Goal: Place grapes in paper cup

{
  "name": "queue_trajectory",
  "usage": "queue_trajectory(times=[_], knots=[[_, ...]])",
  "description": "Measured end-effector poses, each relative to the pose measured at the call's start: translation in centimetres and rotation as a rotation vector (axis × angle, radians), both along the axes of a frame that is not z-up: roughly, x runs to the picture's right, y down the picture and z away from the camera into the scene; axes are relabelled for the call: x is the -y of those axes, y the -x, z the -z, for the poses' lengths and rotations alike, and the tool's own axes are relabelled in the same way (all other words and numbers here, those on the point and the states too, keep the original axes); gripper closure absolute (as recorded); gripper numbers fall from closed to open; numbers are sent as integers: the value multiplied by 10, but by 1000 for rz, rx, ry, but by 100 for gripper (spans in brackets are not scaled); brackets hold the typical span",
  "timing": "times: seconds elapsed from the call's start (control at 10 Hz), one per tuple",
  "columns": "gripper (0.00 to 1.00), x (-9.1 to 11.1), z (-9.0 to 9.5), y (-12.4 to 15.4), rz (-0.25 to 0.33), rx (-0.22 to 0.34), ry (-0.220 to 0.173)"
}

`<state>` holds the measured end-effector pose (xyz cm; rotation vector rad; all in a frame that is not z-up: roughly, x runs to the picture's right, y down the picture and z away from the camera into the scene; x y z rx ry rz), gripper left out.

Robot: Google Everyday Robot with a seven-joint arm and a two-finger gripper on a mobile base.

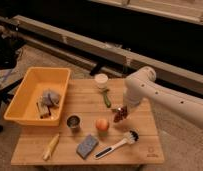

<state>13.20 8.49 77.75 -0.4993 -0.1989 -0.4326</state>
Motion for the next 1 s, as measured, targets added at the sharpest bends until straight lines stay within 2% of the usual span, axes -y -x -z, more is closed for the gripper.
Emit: queue_trajectory(times=[0.3,0.4,1.0], knots=[[100,45,10,50,58,41,-136],[100,48,10,52,64,40,-148],[100,48,10,52,63,40,-148]])
